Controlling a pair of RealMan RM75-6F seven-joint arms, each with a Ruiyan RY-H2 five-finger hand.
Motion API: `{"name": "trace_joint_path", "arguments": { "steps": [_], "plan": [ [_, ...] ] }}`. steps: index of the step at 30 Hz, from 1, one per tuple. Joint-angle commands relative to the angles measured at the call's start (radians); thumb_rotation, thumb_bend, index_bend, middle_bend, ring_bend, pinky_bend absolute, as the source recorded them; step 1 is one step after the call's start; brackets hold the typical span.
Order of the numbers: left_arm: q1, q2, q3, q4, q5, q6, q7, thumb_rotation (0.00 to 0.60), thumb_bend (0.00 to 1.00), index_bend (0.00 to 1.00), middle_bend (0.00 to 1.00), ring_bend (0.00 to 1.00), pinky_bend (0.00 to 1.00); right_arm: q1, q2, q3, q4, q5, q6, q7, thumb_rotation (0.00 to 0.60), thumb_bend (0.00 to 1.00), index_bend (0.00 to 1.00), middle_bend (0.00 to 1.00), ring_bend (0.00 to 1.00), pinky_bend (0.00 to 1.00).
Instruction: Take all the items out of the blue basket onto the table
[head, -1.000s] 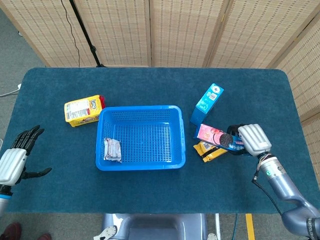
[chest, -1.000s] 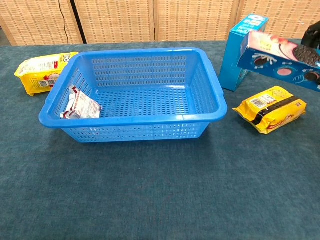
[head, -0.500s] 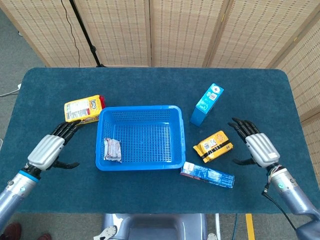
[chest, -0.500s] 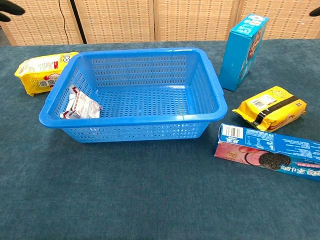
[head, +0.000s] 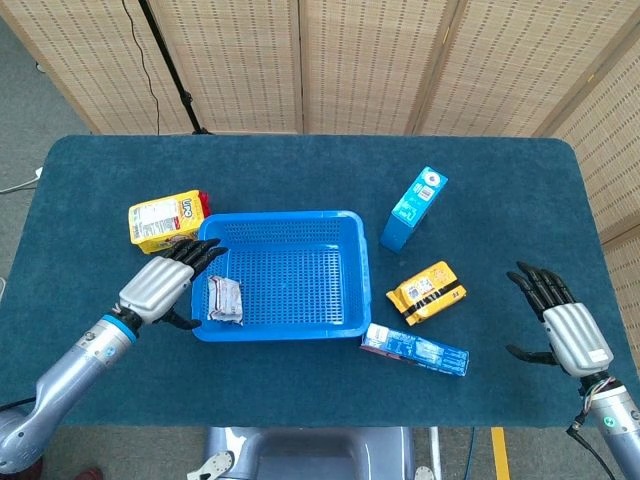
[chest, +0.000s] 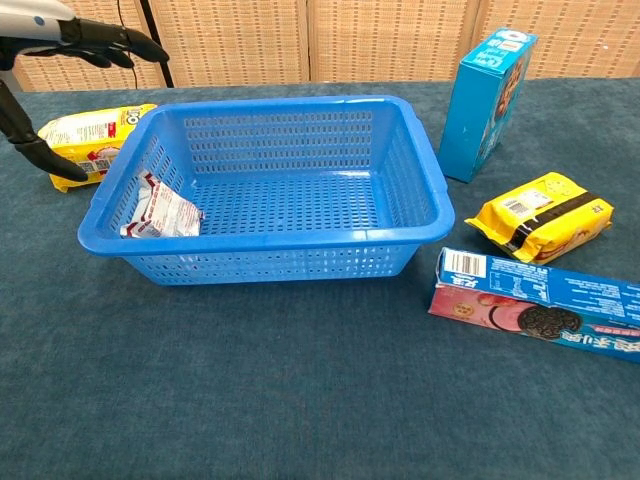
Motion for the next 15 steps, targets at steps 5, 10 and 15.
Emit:
{"name": "trace_joint_path", "arguments": {
  "steps": [5, 10, 15],
  "plan": [
    [-0.209, -0.146, 0.050, -0.027, -0.392, 0.046, 0.323, 0.600, 0.01, 0.00, 0.00, 0.00, 0.00, -0.037, -0.036, 0.015, 0.059, 0.007, 0.026, 0.014, 0.600, 0.00, 0.00, 0.00, 0.00, 0.07],
    [-0.277, -0.211, 0.073, -0.009, -0.514, 0.094, 0.399, 0.600, 0.01, 0.00, 0.00, 0.00, 0.00, -0.040, -0.042, 0.027, 0.065, 0.006, 0.019, 0.013, 0.600, 0.00, 0.00, 0.00, 0.00, 0.07],
    [-0.317, -0.254, 0.078, 0.031, -0.585, 0.110, 0.416, 0.600, 0.01, 0.00, 0.00, 0.00, 0.00, -0.039, -0.049, 0.037, 0.074, 0.006, 0.008, 0.012, 0.600, 0.00, 0.00, 0.00, 0.00, 0.07]
  ]
}}
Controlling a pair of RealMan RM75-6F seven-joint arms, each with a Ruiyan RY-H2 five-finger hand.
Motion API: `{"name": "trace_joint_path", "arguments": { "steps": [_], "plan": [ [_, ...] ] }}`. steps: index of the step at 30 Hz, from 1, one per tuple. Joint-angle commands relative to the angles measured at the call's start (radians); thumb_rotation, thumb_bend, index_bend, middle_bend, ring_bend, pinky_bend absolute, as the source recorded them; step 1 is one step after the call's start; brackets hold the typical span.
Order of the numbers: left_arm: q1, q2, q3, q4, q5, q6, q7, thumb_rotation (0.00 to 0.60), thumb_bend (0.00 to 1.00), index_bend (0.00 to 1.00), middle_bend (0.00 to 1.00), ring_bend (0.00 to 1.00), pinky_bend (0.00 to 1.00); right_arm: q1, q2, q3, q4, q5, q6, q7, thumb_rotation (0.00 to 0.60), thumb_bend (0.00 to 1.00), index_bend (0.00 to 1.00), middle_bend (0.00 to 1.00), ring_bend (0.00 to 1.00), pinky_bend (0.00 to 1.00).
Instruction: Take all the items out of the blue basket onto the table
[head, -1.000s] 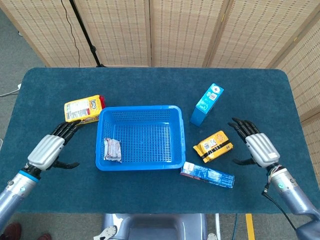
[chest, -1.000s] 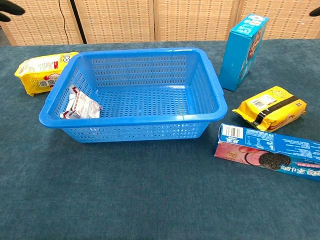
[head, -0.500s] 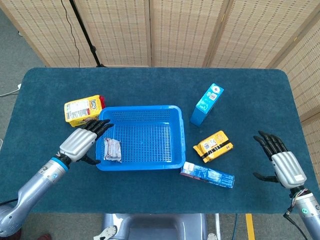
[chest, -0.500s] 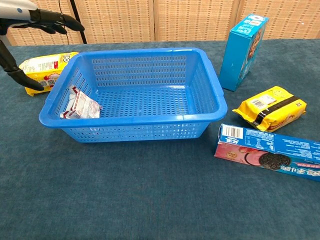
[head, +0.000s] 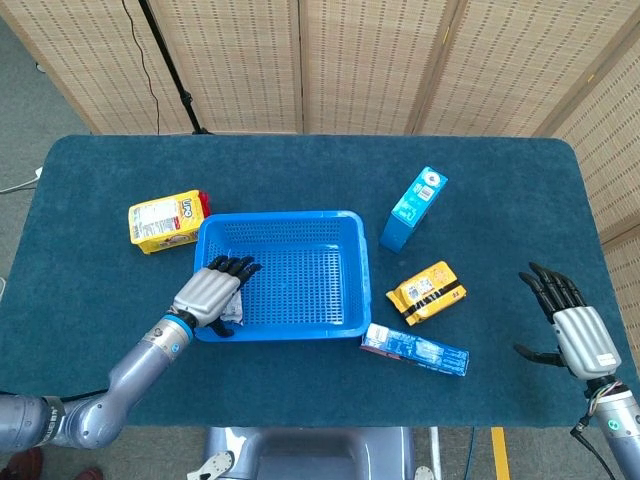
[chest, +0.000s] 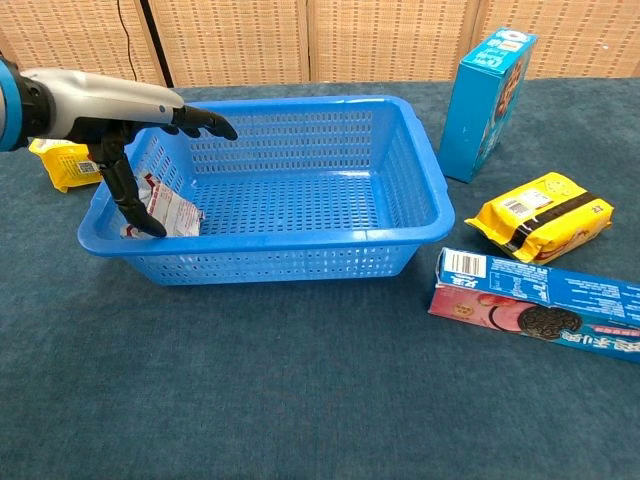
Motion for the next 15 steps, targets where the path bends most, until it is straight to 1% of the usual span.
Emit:
{"name": "trace_joint_path", "arguments": {
  "steps": [1, 5, 8, 15],
  "plan": [
    [-0.034, -0.032, 0.009, 0.037, -0.046, 0.012, 0.015, 0.600, 0.01, 0.00, 0.00, 0.00, 0.00, 0.000, -0.004, 0.006, 0.006, 0.004, -0.007, 0.001, 0.600, 0.00, 0.00, 0.00, 0.00, 0.07],
    [-0.055, -0.041, 0.006, 0.061, -0.082, 0.008, 0.010, 0.600, 0.01, 0.00, 0.00, 0.00, 0.00, -0.001, -0.008, 0.014, 0.014, 0.008, -0.013, 0.003, 0.600, 0.00, 0.00, 0.00, 0.00, 0.07],
    [-0.075, -0.042, 0.014, 0.077, -0.110, -0.001, 0.021, 0.600, 0.01, 0.00, 0.00, 0.00, 0.00, -0.004, -0.011, 0.021, 0.016, 0.011, -0.013, 0.003, 0.600, 0.00, 0.00, 0.00, 0.00, 0.07],
    [-0.145, -0.052, 0.044, 0.111, -0.192, -0.018, 0.094, 0.600, 0.01, 0.00, 0.00, 0.00, 0.00, -0.005, -0.017, 0.030, 0.016, 0.018, -0.025, -0.010, 0.600, 0.00, 0.00, 0.00, 0.00, 0.07]
  ]
}}
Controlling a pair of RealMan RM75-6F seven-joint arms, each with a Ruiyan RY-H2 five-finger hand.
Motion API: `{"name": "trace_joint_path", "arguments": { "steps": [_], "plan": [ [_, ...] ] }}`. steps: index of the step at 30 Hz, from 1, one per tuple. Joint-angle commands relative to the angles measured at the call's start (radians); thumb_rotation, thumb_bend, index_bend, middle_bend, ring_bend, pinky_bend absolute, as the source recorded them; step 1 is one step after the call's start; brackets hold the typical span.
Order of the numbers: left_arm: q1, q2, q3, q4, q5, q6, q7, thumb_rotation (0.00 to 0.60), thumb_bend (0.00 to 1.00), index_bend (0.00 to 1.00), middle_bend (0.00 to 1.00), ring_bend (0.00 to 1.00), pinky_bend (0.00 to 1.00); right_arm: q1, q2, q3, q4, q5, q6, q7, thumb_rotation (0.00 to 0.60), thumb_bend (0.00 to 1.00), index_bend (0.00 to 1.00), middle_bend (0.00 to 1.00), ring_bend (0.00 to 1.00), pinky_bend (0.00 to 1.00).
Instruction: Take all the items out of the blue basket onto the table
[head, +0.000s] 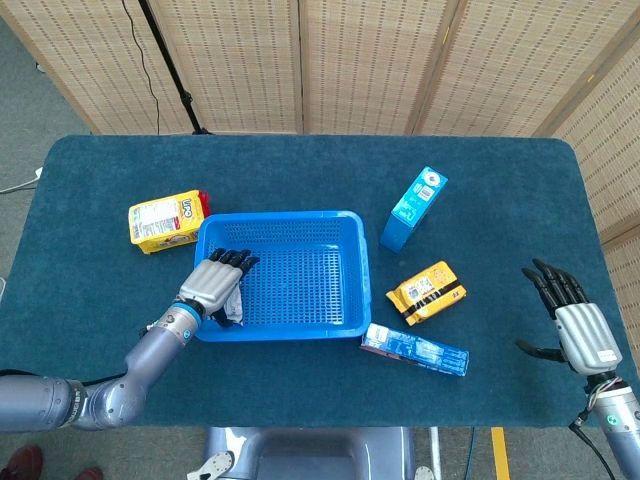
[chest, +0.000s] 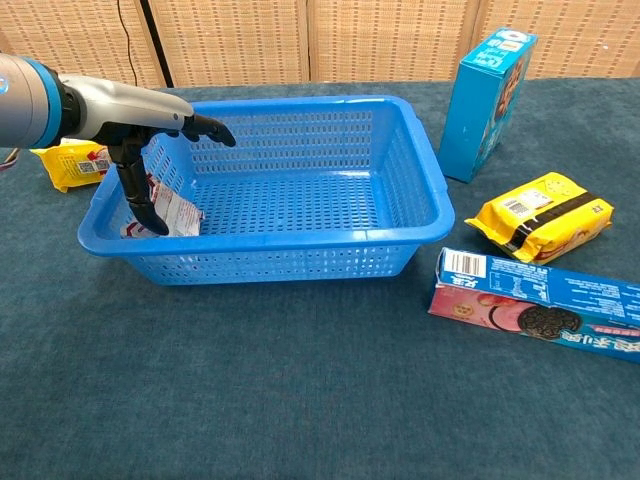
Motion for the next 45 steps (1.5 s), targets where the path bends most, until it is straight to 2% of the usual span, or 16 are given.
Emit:
{"name": "trace_joint_path", "arguments": {
  "steps": [1, 7, 13, 18, 21, 25, 29, 32, 35, 37, 40, 42, 45],
  "plan": [
    [-0.047, -0.011, 0.018, 0.022, -0.056, -0.005, 0.052, 0.600, 0.01, 0.00, 0.00, 0.00, 0.00, 0.000, -0.003, 0.003, -0.001, 0.001, -0.004, -0.006, 0.600, 0.00, 0.00, 0.00, 0.00, 0.07],
    [-0.164, -0.077, 0.050, 0.060, -0.211, 0.036, 0.198, 0.600, 0.01, 0.00, 0.00, 0.00, 0.00, -0.003, -0.005, 0.015, -0.005, 0.007, -0.004, -0.022, 0.600, 0.00, 0.00, 0.00, 0.00, 0.07],
    [-0.209, -0.114, 0.066, 0.094, -0.314, 0.062, 0.254, 0.600, 0.01, 0.00, 0.00, 0.00, 0.00, -0.002, -0.007, 0.024, -0.001, 0.015, -0.015, -0.023, 0.600, 0.00, 0.00, 0.00, 0.00, 0.07],
    [-0.225, -0.129, 0.069, 0.118, -0.350, 0.048, 0.270, 0.600, 0.01, 0.00, 0.00, 0.00, 0.01, 0.000, -0.011, 0.031, 0.003, 0.023, -0.027, -0.026, 0.600, 0.00, 0.00, 0.00, 0.00, 0.07],
    [-0.233, -0.137, 0.074, 0.130, -0.364, 0.041, 0.278, 0.600, 0.01, 0.00, 0.00, 0.00, 0.10, 0.002, -0.014, 0.035, 0.006, 0.028, -0.034, -0.026, 0.600, 0.00, 0.00, 0.00, 0.00, 0.07],
    [-0.238, -0.146, 0.077, 0.146, -0.374, 0.031, 0.281, 0.600, 0.02, 0.00, 0.00, 0.01, 0.33, 0.004, -0.018, 0.040, 0.011, 0.034, -0.042, -0.029, 0.600, 0.00, 0.00, 0.00, 0.00, 0.07],
    [-0.248, -0.154, 0.086, 0.157, -0.395, 0.031, 0.297, 0.600, 0.02, 0.02, 0.01, 0.15, 0.48, 0.005, -0.020, 0.043, 0.012, 0.038, -0.048, -0.032, 0.600, 0.00, 0.00, 0.00, 0.00, 0.07],
    [-0.255, -0.160, 0.088, 0.164, -0.412, 0.031, 0.307, 0.600, 0.03, 0.11, 0.08, 0.25, 0.55, 0.005, -0.022, 0.046, 0.012, 0.041, -0.051, -0.035, 0.600, 0.00, 0.00, 0.00, 0.00, 0.07],
    [-0.261, -0.167, 0.089, 0.170, -0.417, 0.037, 0.312, 0.600, 0.06, 0.26, 0.21, 0.34, 0.63, 0.004, -0.024, 0.049, 0.013, 0.043, -0.052, -0.036, 0.600, 0.00, 0.00, 0.00, 0.00, 0.07],
    [-0.262, -0.171, 0.089, 0.172, -0.420, 0.042, 0.315, 0.600, 0.09, 0.38, 0.28, 0.39, 0.66, 0.004, -0.025, 0.051, 0.013, 0.045, -0.052, -0.037, 0.600, 0.00, 0.00, 0.00, 0.00, 0.07],
    [-0.263, -0.179, 0.089, 0.175, -0.409, 0.060, 0.317, 0.600, 0.18, 0.50, 0.37, 0.45, 0.68, 0.003, -0.026, 0.053, 0.013, 0.046, -0.052, -0.038, 0.600, 0.00, 0.00, 0.00, 0.00, 0.07],
    [-0.258, -0.182, 0.084, 0.176, -0.392, 0.070, 0.308, 0.600, 0.23, 0.55, 0.41, 0.47, 0.69, 0.002, -0.026, 0.054, 0.013, 0.047, -0.052, -0.037, 0.600, 0.00, 0.00, 0.00, 0.00, 0.07],
    [-0.241, -0.177, 0.073, 0.171, -0.341, 0.080, 0.278, 0.600, 0.28, 0.58, 0.43, 0.48, 0.70, 0.001, -0.025, 0.057, 0.013, 0.049, -0.051, -0.036, 0.600, 0.00, 0.00, 0.00, 0.00, 0.07]
  ]
}}
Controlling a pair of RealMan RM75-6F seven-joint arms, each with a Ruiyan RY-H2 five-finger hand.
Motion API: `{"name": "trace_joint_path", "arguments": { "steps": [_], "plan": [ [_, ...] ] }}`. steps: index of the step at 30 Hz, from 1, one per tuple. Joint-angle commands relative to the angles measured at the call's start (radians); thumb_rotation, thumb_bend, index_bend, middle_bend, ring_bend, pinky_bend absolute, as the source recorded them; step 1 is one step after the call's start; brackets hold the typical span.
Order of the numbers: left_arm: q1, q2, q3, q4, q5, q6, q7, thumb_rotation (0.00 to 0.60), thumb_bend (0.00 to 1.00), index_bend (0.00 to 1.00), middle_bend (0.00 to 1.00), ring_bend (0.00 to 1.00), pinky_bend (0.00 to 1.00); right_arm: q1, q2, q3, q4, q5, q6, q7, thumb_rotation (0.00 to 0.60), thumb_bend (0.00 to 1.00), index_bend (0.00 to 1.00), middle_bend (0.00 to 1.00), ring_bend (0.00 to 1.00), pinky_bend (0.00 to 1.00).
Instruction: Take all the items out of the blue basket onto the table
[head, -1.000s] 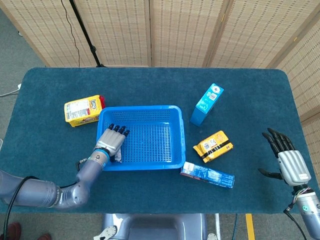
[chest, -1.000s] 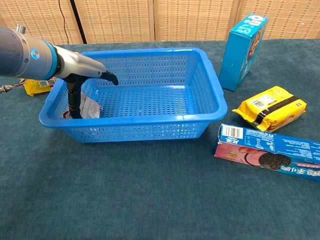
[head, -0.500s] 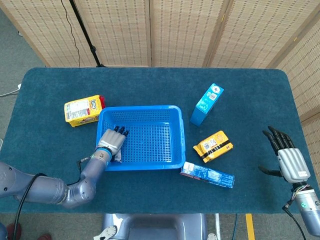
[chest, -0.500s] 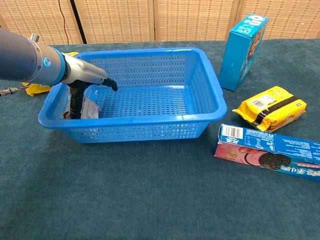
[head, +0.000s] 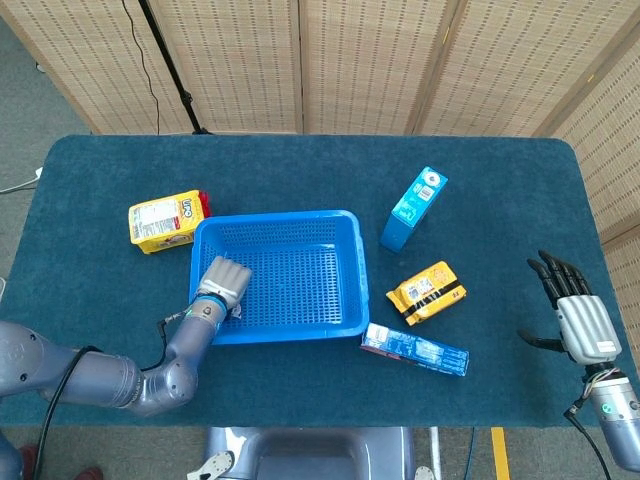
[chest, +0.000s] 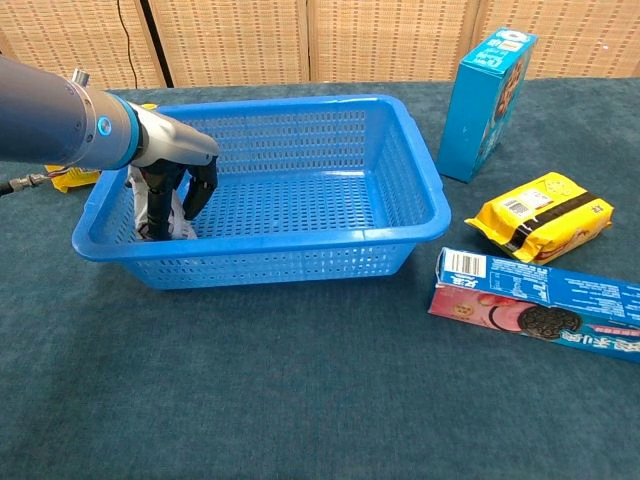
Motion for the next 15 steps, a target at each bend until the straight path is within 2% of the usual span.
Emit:
{"name": "trace_joint_path", "arguments": {
  "steps": [1, 4, 9, 10, 11, 15],
  "plan": [
    [0.019, 0.007, -0.014, -0.007, 0.054, 0.013, -0.035, 0.600, 0.29, 0.58, 0.43, 0.49, 0.70, -0.001, 0.000, 0.001, 0.000, 0.000, 0.001, 0.001, 0.600, 0.00, 0.00, 0.00, 0.00, 0.07],
    [0.040, 0.030, -0.030, -0.027, 0.103, 0.014, -0.074, 0.600, 0.30, 0.58, 0.44, 0.49, 0.70, -0.002, 0.000, 0.002, 0.000, 0.000, 0.000, 0.001, 0.600, 0.00, 0.00, 0.00, 0.00, 0.07],
    [0.084, 0.109, -0.085, -0.083, 0.213, -0.002, -0.183, 0.600, 0.30, 0.58, 0.44, 0.49, 0.70, -0.002, 0.001, 0.003, -0.001, 0.001, -0.003, 0.000, 0.600, 0.00, 0.00, 0.00, 0.00, 0.07],
    [0.102, 0.139, -0.101, -0.104, 0.254, -0.008, -0.220, 0.600, 0.30, 0.58, 0.44, 0.49, 0.70, -0.002, 0.000, 0.002, -0.001, 0.000, -0.004, -0.001, 0.600, 0.00, 0.00, 0.00, 0.00, 0.07],
    [0.136, 0.207, -0.150, -0.148, 0.312, 0.006, -0.300, 0.600, 0.30, 0.58, 0.44, 0.49, 0.70, -0.001, 0.000, 0.001, -0.002, -0.001, -0.007, -0.001, 0.600, 0.00, 0.00, 0.00, 0.00, 0.07],
    [0.227, 0.343, -0.181, -0.209, 0.464, -0.048, -0.447, 0.600, 0.30, 0.58, 0.44, 0.49, 0.70, 0.000, -0.001, 0.001, -0.005, -0.003, -0.010, 0.001, 0.600, 0.00, 0.00, 0.00, 0.00, 0.07]
  ]
}}
